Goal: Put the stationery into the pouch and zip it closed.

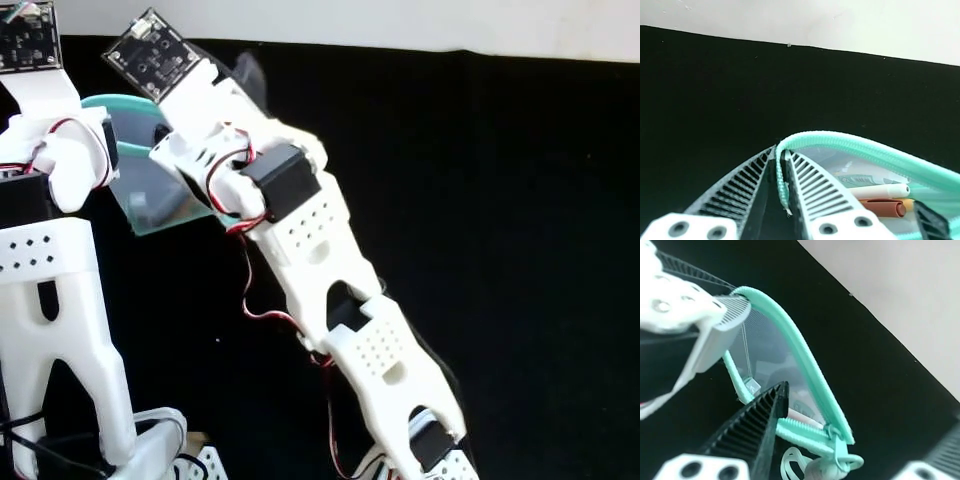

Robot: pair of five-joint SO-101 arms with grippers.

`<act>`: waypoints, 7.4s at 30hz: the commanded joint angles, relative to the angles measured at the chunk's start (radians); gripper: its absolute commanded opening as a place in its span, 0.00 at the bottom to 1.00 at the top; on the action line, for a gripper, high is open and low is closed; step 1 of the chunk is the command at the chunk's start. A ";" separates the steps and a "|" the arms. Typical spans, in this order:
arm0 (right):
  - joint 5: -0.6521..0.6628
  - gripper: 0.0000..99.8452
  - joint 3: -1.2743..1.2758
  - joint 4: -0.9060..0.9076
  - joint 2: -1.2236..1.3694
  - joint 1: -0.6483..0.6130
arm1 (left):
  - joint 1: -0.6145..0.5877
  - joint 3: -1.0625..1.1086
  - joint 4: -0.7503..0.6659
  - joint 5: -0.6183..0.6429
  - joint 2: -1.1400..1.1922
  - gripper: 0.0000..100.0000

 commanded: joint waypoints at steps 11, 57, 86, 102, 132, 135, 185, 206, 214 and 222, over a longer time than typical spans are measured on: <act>0.000 0.52 -0.085 0.147 -0.108 0.054 | -0.042 0.044 0.000 -0.008 0.073 0.01; -0.206 0.52 0.613 0.148 -0.581 0.189 | -0.031 0.045 0.002 -0.008 0.073 0.01; -0.023 0.52 1.906 -0.676 -1.121 0.096 | 0.012 0.054 0.002 -0.008 0.073 0.01; 0.057 0.52 2.196 -1.181 -1.052 0.048 | 0.012 0.054 0.002 -0.008 0.073 0.01; -0.104 0.52 2.678 -2.223 -0.955 0.018 | 0.012 0.054 0.002 -0.008 0.073 0.01; -0.112 0.52 2.583 -2.223 -0.863 0.028 | 0.012 0.054 0.002 -0.008 0.073 0.01; -0.238 0.04 2.262 -2.227 -0.522 0.194 | 0.012 0.054 0.002 -0.008 0.073 0.01; -0.233 0.01 2.614 -2.224 -0.935 0.225 | 0.013 0.054 0.002 -0.008 0.073 0.01; -0.232 0.01 2.628 -2.223 -1.072 0.249 | 0.015 0.054 0.002 -0.008 0.073 0.01; -0.232 0.01 2.615 -2.232 -1.168 0.249 | 0.016 0.067 0.002 -0.008 0.073 0.01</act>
